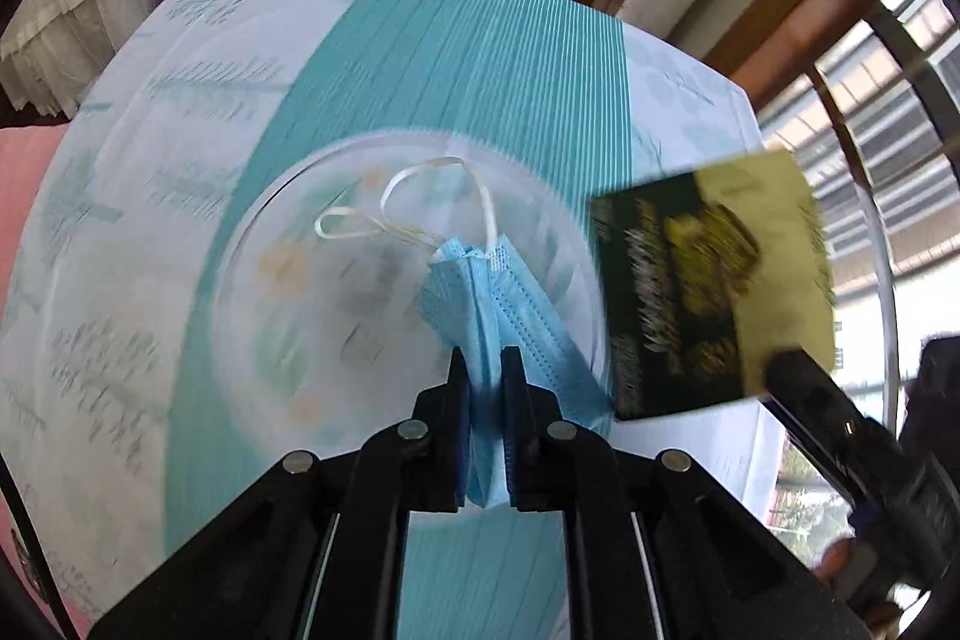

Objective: Collect trash
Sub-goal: 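Grasp the green chocolate box with the right tool while the left tool grasps the blue mask, then carry the chocolate box and mask over the floor bin and open both tools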

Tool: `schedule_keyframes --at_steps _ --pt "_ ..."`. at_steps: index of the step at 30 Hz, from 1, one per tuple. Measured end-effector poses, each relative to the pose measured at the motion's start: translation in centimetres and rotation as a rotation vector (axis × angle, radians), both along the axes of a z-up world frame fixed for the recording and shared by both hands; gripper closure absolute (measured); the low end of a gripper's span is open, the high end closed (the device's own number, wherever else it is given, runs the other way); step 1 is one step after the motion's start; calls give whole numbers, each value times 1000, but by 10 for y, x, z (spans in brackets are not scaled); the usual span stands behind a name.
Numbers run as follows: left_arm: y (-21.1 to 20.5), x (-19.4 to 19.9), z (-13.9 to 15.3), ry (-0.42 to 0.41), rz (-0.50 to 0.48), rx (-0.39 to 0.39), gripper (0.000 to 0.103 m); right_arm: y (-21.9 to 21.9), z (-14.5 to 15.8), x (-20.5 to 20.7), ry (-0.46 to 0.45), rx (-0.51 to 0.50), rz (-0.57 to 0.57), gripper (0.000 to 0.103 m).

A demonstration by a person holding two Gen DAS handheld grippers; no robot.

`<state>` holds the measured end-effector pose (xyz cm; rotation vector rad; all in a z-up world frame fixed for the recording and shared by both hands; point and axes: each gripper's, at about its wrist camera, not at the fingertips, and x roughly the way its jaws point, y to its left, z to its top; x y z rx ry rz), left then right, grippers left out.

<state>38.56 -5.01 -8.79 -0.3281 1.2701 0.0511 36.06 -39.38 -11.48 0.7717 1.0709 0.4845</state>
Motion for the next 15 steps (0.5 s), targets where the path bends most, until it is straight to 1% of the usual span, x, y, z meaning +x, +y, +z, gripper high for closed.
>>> schedule_keyframes --at_steps 2,3,5,6,8,12,15 --pt "15 -30 10 -10 -8 0 96 17 1 -15 9 48 22 74" --pt "17 -38 14 -13 -8 1 96 26 2 -23 12 73 30 74" --pt "32 -69 21 -17 -8 -2 96 43 5 -41 14 105 41 74" --pt "42 -91 27 -22 -7 -6 96 51 6 -50 17 119 45 74" --pt "54 -119 34 -30 -10 -10 96 68 6 -70 31 141 49 74" --pt "82 -178 47 -50 -21 -25 96 104 15 -115 37 115 76 74" --pt "99 -226 53 -54 -48 -34 96 132 29 -152 24 76 91 74"
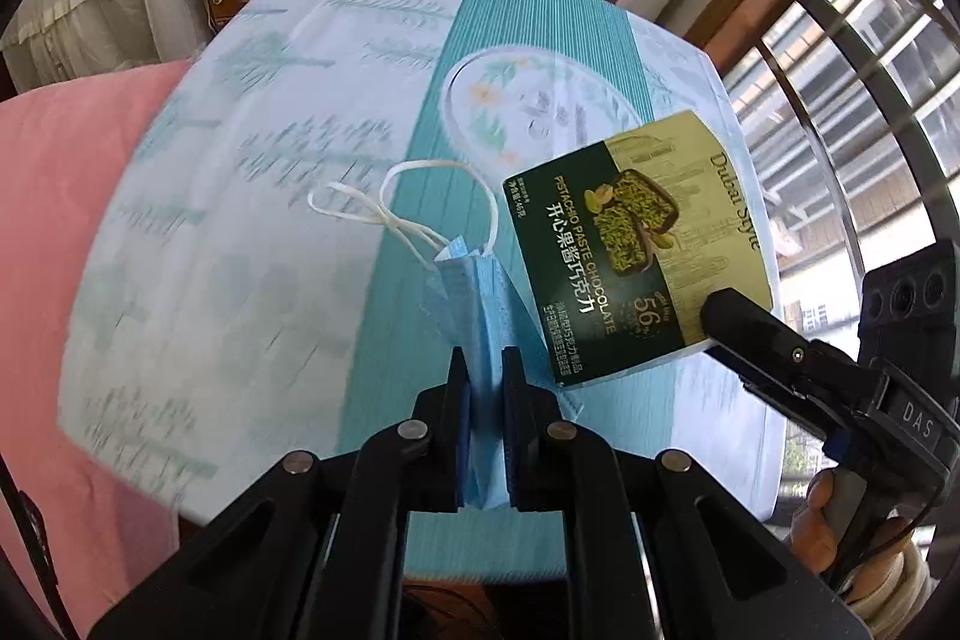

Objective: Collect trash
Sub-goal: 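Carry the chocolate box and mask over the floor bin and open both tools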

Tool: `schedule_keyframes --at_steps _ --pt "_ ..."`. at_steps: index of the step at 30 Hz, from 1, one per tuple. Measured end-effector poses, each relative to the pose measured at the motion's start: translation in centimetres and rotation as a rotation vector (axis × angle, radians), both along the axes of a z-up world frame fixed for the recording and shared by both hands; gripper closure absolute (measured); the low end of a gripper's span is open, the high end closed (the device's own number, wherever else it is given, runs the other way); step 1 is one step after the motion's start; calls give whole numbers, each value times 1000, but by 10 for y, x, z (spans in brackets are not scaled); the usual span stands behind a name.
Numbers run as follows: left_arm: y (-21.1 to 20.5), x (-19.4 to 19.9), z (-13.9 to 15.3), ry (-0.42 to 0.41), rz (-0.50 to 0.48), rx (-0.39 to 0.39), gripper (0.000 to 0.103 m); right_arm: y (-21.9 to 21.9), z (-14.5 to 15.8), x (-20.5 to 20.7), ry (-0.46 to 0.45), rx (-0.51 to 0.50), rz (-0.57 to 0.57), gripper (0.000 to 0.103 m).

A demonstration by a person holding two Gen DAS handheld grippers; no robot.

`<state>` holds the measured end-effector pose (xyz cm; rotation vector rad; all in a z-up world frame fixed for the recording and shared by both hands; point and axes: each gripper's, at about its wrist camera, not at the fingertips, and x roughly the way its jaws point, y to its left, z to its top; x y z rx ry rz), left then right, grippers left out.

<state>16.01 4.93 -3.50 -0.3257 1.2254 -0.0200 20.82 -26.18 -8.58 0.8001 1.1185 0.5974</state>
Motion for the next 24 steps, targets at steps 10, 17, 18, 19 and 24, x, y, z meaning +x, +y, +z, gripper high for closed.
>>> schedule_keyframes --at_steps 10,17,18,19,24 --pt "35 -122 -6 47 -143 22 96 76 26 -138 -36 -112 0 74" --pt "41 -171 -33 125 -178 30 96 99 11 -204 42 -178 59 74" --pt "40 -177 -40 139 -178 26 96 101 9 -211 51 -187 63 74" --pt "38 -180 -46 152 -176 24 96 101 6 -217 64 -199 68 74" --pt "21 -195 -86 205 -187 34 96 91 -23 -247 141 -270 77 74"
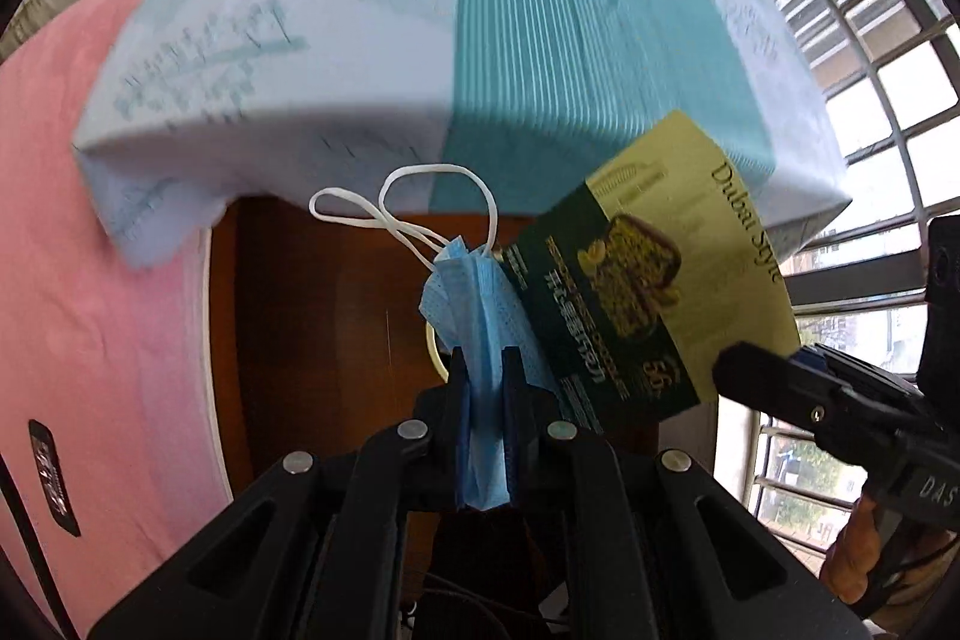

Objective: Collect trash
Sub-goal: 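Carry the chocolate box and mask over the floor bin and open both tools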

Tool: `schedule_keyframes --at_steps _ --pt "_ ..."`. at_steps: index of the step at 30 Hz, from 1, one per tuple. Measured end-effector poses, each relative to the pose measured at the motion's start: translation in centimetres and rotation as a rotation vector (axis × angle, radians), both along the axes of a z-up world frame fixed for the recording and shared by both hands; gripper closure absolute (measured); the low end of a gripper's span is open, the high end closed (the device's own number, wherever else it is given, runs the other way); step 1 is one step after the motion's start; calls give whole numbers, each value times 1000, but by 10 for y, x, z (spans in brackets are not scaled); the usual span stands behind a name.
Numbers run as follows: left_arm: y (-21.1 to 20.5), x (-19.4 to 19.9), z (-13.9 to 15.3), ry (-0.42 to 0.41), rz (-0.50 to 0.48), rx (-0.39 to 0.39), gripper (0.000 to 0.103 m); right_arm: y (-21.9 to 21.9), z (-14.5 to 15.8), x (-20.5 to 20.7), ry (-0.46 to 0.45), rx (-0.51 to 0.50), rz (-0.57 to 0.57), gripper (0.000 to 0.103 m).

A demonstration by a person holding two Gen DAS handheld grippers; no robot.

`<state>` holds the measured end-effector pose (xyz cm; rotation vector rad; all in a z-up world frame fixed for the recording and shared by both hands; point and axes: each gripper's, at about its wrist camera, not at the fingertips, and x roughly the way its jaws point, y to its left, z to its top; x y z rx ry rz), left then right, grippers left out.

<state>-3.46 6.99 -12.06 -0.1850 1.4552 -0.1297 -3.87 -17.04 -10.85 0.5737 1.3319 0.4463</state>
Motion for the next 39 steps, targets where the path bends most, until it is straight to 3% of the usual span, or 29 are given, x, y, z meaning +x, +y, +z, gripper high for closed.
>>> schedule_keyframes --at_steps 10,19,22,25,27,30,32,39 --pt "-49 9 -97 72 -54 34 96 -36 -70 -25 99 -144 -32 74" --pt "-90 23 -174 54 -113 91 96 -55 -156 -22 144 -224 -70 74" --pt "-100 25 -200 42 -130 118 86 -59 -190 -20 162 -242 -87 73" --pt "-104 28 -222 33 -135 140 70 -61 -214 -20 173 -234 -94 72" --pt "-105 27 -232 28 -129 187 48 -62 -230 -18 187 -222 -84 69" --pt "-102 30 -245 37 -105 205 29 -66 -243 -18 184 -235 -91 62" --pt "-94 29 -247 39 -87 206 25 -64 -244 -19 181 -246 -108 49" --pt "-77 19 -229 31 -55 218 25 -69 -234 -21 157 -294 -129 48"
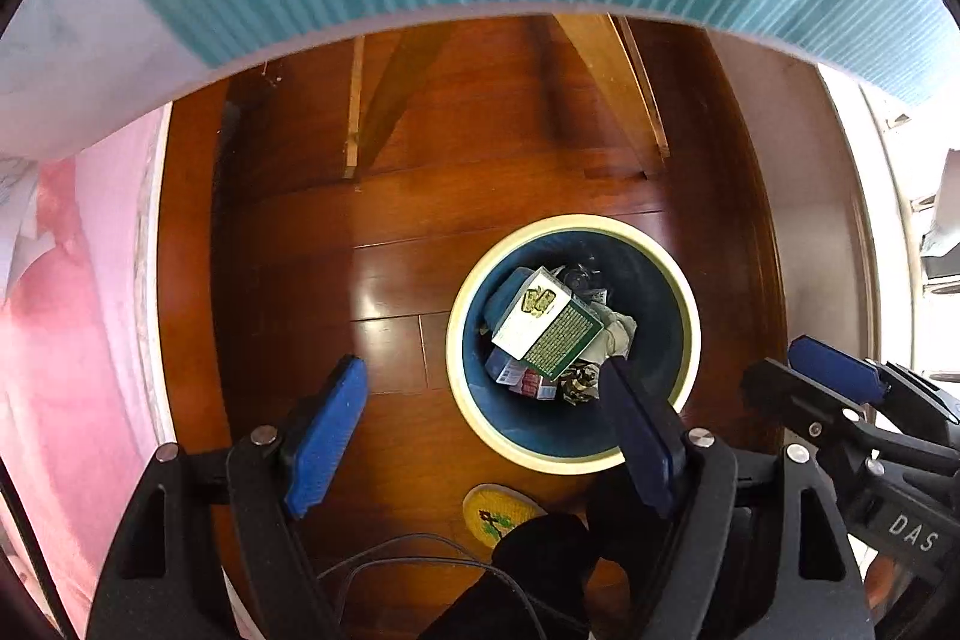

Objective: Collect trash
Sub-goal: 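Carry the chocolate box and mask over the floor bin and open both tools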

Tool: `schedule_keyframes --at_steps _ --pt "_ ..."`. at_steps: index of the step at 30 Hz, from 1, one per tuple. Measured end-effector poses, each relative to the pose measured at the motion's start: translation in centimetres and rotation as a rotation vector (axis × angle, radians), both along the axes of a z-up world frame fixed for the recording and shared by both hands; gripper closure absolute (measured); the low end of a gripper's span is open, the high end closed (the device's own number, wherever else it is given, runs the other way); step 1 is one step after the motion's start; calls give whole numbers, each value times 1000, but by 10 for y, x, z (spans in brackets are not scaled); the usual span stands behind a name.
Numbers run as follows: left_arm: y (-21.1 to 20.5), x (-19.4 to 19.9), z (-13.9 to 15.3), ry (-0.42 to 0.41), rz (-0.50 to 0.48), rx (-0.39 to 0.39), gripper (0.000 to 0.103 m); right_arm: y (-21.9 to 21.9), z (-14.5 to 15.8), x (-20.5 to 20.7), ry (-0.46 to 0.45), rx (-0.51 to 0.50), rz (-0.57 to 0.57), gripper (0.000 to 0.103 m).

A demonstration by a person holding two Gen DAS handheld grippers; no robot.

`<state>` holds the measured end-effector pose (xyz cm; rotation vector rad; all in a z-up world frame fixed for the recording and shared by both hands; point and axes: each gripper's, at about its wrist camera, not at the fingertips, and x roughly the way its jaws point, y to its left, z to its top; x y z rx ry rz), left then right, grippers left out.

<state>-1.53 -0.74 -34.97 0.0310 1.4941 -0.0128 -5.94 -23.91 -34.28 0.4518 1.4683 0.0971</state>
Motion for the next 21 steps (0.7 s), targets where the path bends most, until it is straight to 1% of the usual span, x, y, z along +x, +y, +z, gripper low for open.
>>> schedule_keyframes --at_steps 3,9,14,17,21 --pt "3 -3 16 3 8 -7 25 0 16 -2 -2 -28 0 48" --pt "1 -11 70 -6 -15 -10 25 5 66 -5 -18 -59 17 48" --pt "-4 -11 125 -22 -46 -16 25 4 112 -3 -35 -65 24 47" --pt "-7 -9 165 -37 -70 -19 25 6 143 1 -46 -63 20 47" --pt "-11 -4 216 -78 -95 -21 25 6 188 7 -83 -63 24 47"
